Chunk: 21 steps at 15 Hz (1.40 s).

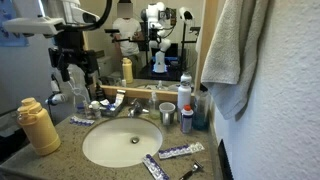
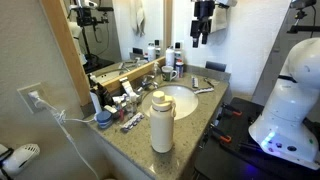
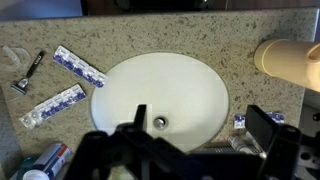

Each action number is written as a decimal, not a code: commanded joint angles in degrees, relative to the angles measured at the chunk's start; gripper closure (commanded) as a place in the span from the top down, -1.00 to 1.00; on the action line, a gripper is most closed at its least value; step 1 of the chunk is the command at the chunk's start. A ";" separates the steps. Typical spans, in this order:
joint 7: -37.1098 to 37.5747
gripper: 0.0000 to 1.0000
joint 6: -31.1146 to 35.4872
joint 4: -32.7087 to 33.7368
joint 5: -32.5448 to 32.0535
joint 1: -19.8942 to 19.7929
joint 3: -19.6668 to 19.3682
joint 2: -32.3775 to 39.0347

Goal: Open and close the tap

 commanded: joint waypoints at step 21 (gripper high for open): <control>-3.14 1.00 15.24 9.42 -1.59 1.29 0.18 23.48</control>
